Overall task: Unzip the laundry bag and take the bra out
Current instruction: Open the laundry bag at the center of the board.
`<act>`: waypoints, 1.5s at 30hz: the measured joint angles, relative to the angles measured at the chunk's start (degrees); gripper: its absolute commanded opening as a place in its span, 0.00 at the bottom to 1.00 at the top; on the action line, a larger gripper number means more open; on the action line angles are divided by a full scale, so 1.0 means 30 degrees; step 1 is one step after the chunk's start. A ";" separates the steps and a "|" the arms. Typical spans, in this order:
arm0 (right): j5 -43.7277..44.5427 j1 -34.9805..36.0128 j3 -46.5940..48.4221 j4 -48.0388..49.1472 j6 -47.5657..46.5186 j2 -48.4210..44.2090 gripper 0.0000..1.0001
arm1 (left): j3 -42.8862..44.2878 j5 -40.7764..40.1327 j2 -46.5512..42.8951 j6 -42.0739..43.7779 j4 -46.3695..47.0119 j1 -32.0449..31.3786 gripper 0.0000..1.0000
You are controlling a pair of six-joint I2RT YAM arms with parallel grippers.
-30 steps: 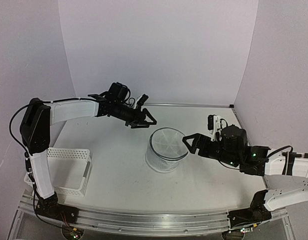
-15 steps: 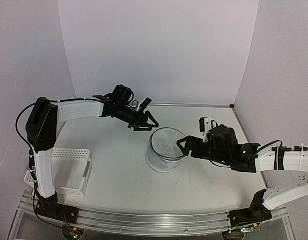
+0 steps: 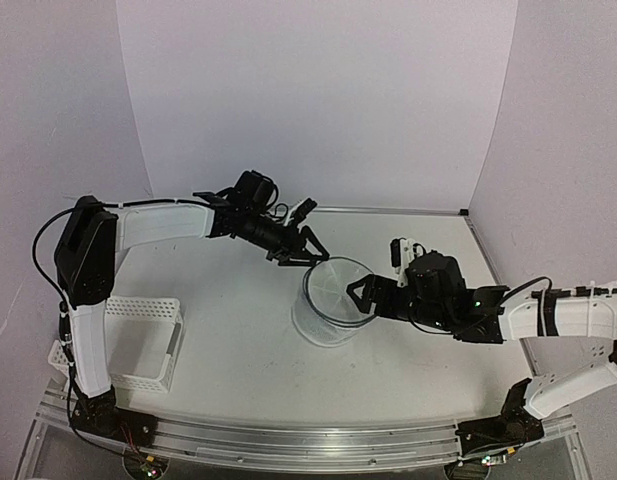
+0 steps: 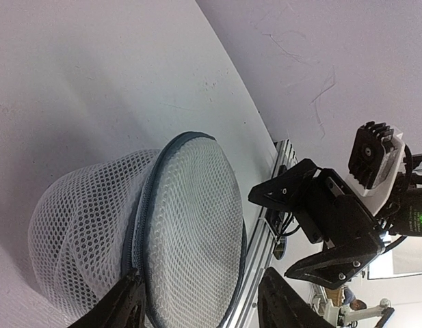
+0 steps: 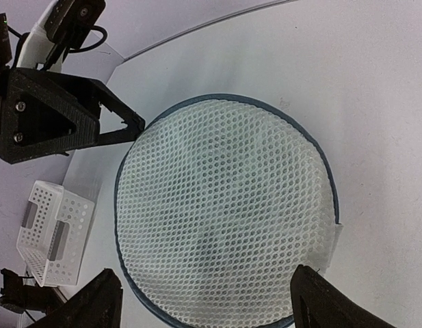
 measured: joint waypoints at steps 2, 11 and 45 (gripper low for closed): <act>-0.0153 0.0000 0.0000 0.0219 0.0066 0.0117 0.86 | 0.0007 0.0073 0.0000 0.0000 -0.0007 -0.0117 0.56; -0.0474 0.0000 0.0000 0.0780 0.0219 0.0379 0.86 | 0.0015 0.0364 0.0000 -0.0022 -0.0007 -0.0503 0.55; -0.1982 0.0007 -0.0903 0.3563 0.1260 0.0066 0.84 | 0.0612 0.3985 0.0007 -0.2528 0.3053 -0.3111 0.53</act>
